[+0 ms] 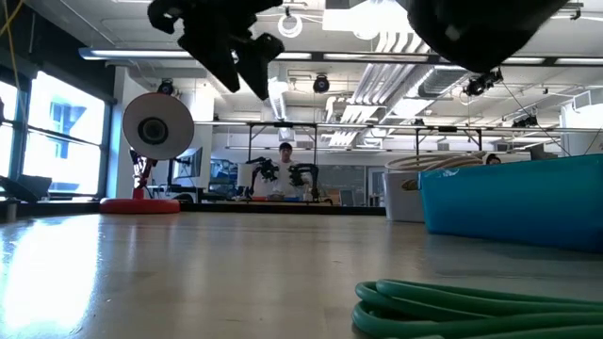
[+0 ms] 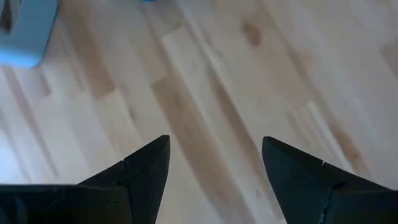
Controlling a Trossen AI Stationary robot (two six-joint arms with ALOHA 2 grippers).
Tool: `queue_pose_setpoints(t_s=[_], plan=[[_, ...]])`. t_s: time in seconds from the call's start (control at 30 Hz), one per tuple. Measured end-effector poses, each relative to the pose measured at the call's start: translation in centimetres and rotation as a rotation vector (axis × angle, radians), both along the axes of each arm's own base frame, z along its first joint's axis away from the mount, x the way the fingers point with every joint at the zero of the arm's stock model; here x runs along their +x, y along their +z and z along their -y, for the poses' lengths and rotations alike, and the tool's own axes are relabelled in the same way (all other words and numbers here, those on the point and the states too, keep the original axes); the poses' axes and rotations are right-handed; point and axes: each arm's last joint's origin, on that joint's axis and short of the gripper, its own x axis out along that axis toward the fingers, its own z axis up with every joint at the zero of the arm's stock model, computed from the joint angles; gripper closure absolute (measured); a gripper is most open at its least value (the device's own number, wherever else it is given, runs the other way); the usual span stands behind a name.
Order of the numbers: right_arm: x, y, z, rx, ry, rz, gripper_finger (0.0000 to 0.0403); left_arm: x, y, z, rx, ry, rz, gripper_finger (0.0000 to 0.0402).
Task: Pick & Place USB Port
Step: Put the green charger cable into the blue bin
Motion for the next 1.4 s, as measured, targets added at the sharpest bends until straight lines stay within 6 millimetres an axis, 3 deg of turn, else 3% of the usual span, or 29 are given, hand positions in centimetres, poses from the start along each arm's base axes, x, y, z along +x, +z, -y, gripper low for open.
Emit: queue_pose_setpoints(t_s=[0.17, 0.37, 0.6, 1.03, 1.4], plan=[[0.5, 0.1, -0.6, -0.004, -0.092, -0.240, 0.0183, -0.4, 0.7, 2.1, 0.040, -0.047, 0.026, 0.0153], [1.2, -0.2, -1.7, 0.063, -0.111, -0.339, 0.0183, -1.5, 1.9, 3.0, 0.132, -0.026, 0.060, 0.0153], [0.0, -4.2, -1.2, 0.071, -0.178, -0.530, 0.0183, -2.3, 3.0, 3.2, 0.132, -0.005, 0.108, 0.0153], [0.3, -7.1, -1.5, 0.050, -0.210, -0.570, 0.0183, -2.4, 3.1, 3.1, 0.132, 0.002, 0.117, 0.0153], [0.3, -7.3, -1.5, 0.085, -0.243, -0.581, 0.0183, -2.3, 3.2, 3.1, 0.132, 0.003, 0.123, 0.0153]])
